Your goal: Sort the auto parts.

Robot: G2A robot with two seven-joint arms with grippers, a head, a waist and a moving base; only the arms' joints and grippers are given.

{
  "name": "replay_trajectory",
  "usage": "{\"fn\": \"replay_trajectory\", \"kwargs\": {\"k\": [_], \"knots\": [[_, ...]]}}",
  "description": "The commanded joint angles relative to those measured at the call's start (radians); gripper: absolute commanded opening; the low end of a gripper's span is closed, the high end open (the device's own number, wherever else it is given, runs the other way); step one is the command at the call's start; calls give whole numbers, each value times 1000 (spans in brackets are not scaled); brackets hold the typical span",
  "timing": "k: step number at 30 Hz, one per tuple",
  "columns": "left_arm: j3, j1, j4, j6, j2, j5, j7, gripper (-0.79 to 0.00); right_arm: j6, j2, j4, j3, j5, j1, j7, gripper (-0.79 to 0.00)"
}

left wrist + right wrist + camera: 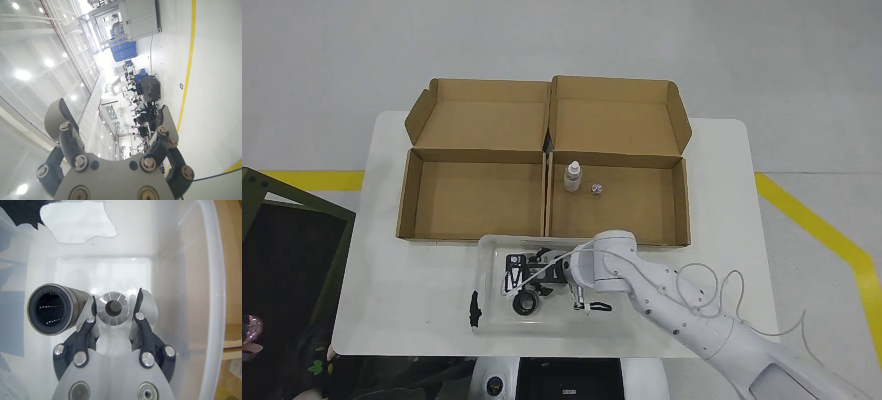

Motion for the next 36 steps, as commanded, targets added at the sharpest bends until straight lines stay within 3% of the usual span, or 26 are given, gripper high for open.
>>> {"fn": "replay_trajectory", "kwargs": {"k": [1, 8, 15, 36], "knots": [[0, 0, 0, 0, 0, 0, 0, 0, -1, -3, 5, -2, 1, 3, 1, -474], [0, 0, 0, 0, 0, 0, 0, 0, -6, -6, -17, -1, -9, 3, -1, -785], [0, 0, 0, 0, 0, 0, 0, 0, -17, 3, -65, 25, -19, -19, -14, -785], [0, 0, 0, 0, 0, 0, 0, 0, -33, 29, -208, 146, -38, -80, -207, -785]]}}
